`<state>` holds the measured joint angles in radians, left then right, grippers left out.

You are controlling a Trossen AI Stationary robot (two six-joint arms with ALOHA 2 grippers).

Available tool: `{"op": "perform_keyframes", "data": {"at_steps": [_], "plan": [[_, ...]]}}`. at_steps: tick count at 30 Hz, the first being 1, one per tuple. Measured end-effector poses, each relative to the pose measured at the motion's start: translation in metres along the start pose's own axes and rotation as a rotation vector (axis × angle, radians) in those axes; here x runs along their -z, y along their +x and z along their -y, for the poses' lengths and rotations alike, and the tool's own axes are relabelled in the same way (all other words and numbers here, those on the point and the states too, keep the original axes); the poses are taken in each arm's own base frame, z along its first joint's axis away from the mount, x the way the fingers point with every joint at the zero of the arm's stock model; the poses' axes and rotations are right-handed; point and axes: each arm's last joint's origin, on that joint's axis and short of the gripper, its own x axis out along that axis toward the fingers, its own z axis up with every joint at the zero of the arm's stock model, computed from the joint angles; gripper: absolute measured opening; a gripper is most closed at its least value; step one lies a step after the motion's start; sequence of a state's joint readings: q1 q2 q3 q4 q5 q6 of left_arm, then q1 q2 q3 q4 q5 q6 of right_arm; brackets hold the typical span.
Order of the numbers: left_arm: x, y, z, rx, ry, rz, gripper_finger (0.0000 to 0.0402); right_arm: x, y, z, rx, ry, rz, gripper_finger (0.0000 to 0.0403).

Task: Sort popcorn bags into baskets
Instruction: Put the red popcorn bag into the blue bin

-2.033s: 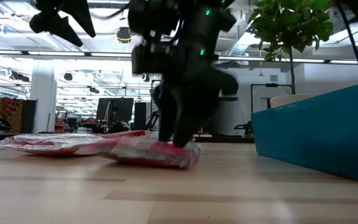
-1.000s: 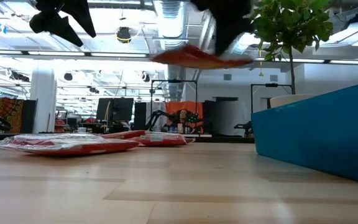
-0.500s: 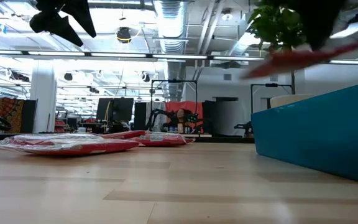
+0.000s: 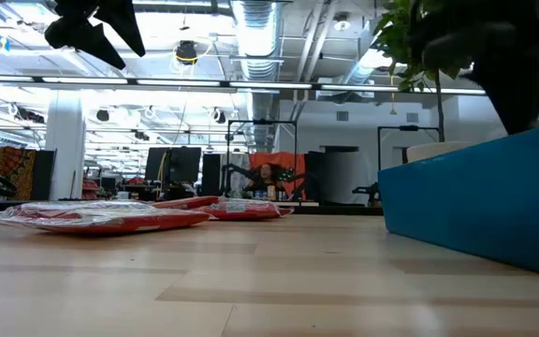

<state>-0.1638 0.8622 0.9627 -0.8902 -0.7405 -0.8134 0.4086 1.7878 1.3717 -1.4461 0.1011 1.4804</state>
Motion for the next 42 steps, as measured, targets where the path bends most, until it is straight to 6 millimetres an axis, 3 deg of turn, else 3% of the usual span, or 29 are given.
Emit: {"op": "perform_keyframes", "data": {"at_steps": [7,11,16,21,25,30,36,42], "plan": [[0.0,0.0,0.0,-0.001,0.013,0.0,0.025,-0.02,0.006,-0.002,-0.038,-0.084,-0.02,0.0196],[0.0,0.0,0.0,-0.001,0.035,0.0,0.025,-0.049,-0.016,-0.004,-0.162,-0.152,0.122,0.0259],[0.0,0.0,0.0,0.014,0.043,-0.014,0.025,-0.105,-0.045,-0.018,-0.395,-0.264,0.411,0.0275],[0.001,0.0,0.001,0.034,0.053,-0.036,0.025,-0.164,-0.05,-0.023,-0.514,-0.364,0.667,0.0274],[0.002,0.0,0.0,0.031,0.059,-0.043,0.025,-0.202,-0.042,-0.019,-0.49,-0.469,0.785,0.0275],[0.002,0.0,0.0,0.029,0.063,-0.048,0.025,-0.236,-0.015,-0.022,-0.449,-0.628,0.746,0.0275],[0.002,0.0,0.0,0.028,0.061,-0.05,0.025,-0.26,0.017,-0.045,-0.41,-0.766,0.664,0.0275],[0.004,0.0,-0.002,0.013,0.059,-0.063,0.025,-0.27,0.048,-0.07,-0.353,-0.855,0.563,0.0274]]}}
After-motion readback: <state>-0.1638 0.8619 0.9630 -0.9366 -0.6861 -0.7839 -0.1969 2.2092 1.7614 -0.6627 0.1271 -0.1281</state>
